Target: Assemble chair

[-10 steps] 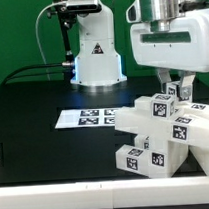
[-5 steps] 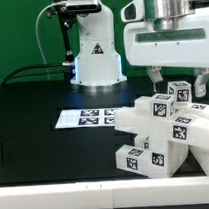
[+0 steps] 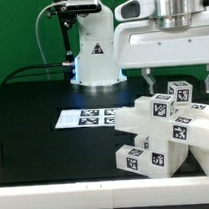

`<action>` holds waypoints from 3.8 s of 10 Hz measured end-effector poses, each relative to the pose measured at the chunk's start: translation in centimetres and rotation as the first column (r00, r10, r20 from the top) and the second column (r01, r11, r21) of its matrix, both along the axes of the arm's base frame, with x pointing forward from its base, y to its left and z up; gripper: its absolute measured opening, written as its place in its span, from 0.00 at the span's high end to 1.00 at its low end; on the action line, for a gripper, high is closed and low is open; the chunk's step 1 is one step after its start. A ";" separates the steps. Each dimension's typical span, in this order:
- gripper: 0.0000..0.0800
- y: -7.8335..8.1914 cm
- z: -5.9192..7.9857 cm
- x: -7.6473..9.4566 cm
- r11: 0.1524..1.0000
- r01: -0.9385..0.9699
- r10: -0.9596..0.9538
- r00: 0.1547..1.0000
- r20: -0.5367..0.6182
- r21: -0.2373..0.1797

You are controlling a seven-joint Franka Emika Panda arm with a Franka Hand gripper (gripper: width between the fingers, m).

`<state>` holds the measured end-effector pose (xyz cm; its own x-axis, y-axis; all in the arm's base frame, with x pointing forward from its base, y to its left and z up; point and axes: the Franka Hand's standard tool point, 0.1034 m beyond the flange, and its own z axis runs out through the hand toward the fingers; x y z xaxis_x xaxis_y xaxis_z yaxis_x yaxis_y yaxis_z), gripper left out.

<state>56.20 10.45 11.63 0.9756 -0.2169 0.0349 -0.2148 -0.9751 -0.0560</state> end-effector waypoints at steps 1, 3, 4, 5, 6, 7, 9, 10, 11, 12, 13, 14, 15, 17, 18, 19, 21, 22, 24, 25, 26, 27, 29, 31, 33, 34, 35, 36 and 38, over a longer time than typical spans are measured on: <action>0.19 -0.2 -0.1 0.1 0.999 -0.037 0.037 0.999 -0.010 0.000; 0.30 -0.2 -0.1 0.1 1.000 0.015 -0.015 1.000 -0.010 0.001; 0.30 -0.2 -0.1 0.1 0.999 0.052 -0.052 0.999 -0.012 0.003; 0.53 -0.2 -0.1 0.1 0.991 0.131 -0.131 0.991 -0.016 0.005; 0.65 -0.2 -0.1 0.1 0.982 0.191 -0.191 0.981 -0.019 0.007; 0.65 -0.2 -0.2 0.1 0.967 0.255 -0.255 0.967 -0.023 0.009; 0.65 -0.3 -0.1 0.1 0.918 0.395 -0.395 0.918 -0.032 0.013; 0.65 -0.2 -0.1 0.1 0.859 0.512 -0.512 0.858 -0.039 0.015; 0.65 -0.2 -0.1 0.2 0.777 0.629 -0.628 0.777 -0.048 0.028; 0.65 -0.2 -0.1 0.1 0.667 0.744 -0.742 0.668 -0.060 0.040; 0.64 -0.1 -0.2 0.0 0.561 0.827 -0.823 0.562 -0.076 0.041; 0.64 -0.1 -0.2 0.0 0.493 0.869 -0.865 0.494 -0.088 0.041; 0.64 -0.1 -0.2 0.0 0.493 0.869 -0.865 0.495 -0.088 0.041; 0.44 -0.1 -0.3 -0.1 0.496 0.867 -0.863 0.498 -0.088 0.040; 0.29 -0.1 -0.4 -0.1 0.508 0.860 -0.856 0.510 -0.086 0.040; 0.29 0.1 -0.3 -0.1 0.568 0.822 -0.818 0.569 -0.082 0.036; 0.19 1.0 0.2 0.0 0.753 0.658 -0.655 0.749 -0.097 0.000; 0.19 1.0 0.1 0.2 0.826 0.563 -0.561 0.823 -0.089 0.007; 0.19 0.9 0.1 0.1 0.887 0.461 -0.458 0.885 -0.083 0.010; 0.19 0.8 0.1 0.1 0.909 0.416 -0.414 0.907 -0.080 0.012; 0.19 0.8 0.0 0.1 0.952 0.307 -0.306 0.950 -0.071 0.007; 0.19 1.0 -0.5 -0.5 0.986 0.165 -0.165 0.984 -0.065 -0.007; 0.19 1.0 -0.9 -0.8 0.983 0.181 -0.181 0.982 -0.055 -0.008; 0.52 1.0 -1.0 -0.8 0.982 0.191 -0.191 0.980 -0.056 -0.007; 0.67 1.0 -1.0 -0.8 0.932 0.362 -0.361 0.930 -0.064 -0.007; 0.67 1.1 -1.0 -0.8 0.903 0.430 -0.429 0.901 -0.067 -0.007; 0.67 1.1 -1.0 -0.8 0.867 0.498 -0.497 0.865 -0.071 -0.008; 0.67 1.1 -1.0 -0.8 0.834 0.552 -0.551 0.831 -0.073 -0.010; 0.67 1.1 -1.0 -0.8 0.768 0.640 -0.639 0.765 -0.078 -0.012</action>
Offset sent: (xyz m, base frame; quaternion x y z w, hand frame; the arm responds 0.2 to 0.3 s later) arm 0.0000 0.0000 0.0000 0.0000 0.0000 0.0000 1.0000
